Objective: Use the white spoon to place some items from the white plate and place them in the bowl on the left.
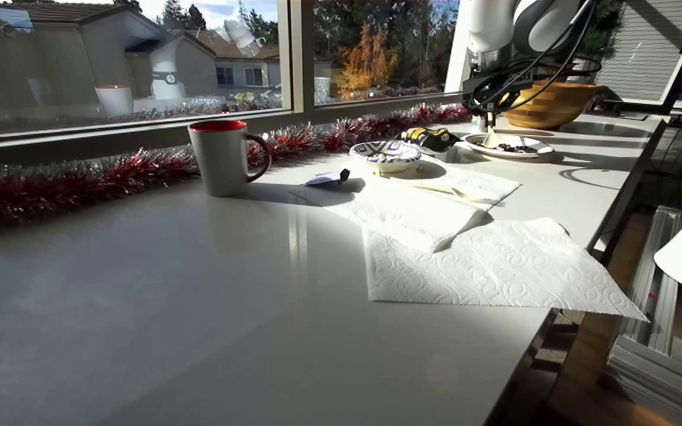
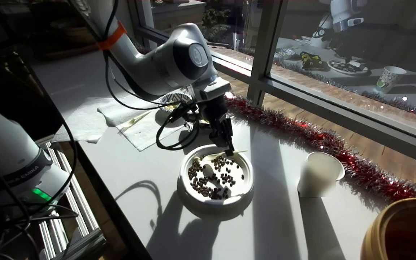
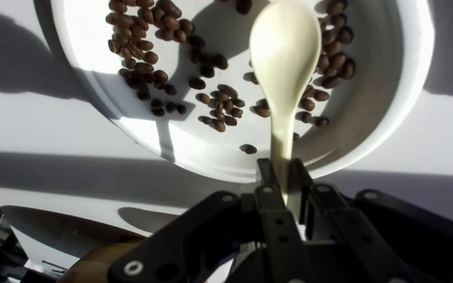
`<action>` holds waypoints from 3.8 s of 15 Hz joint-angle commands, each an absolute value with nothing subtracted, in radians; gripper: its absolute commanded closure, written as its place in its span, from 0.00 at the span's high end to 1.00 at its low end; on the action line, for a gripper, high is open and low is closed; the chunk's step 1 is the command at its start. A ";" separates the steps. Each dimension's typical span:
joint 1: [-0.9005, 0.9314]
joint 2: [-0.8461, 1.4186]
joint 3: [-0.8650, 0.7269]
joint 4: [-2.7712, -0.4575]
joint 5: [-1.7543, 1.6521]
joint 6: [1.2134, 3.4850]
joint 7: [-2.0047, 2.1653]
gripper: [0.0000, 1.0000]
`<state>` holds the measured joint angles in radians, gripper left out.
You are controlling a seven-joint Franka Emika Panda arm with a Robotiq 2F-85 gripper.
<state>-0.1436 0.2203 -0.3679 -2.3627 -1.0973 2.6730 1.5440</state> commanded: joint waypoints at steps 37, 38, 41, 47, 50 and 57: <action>-0.194 0.201 -0.391 -2.476 -1.414 2.949 1.695 0.03; -0.207 0.212 -0.393 -2.471 -1.401 2.980 1.674 0.03; -0.251 0.237 -0.392 -2.471 -1.316 3.055 1.577 0.03; -0.402 0.289 -0.276 -2.525 -1.012 3.195 1.258 0.03; -0.475 0.252 -0.191 -2.541 -0.902 3.172 1.165 0.03; -0.413 0.058 -0.188 -2.581 -0.670 2.991 1.009 0.03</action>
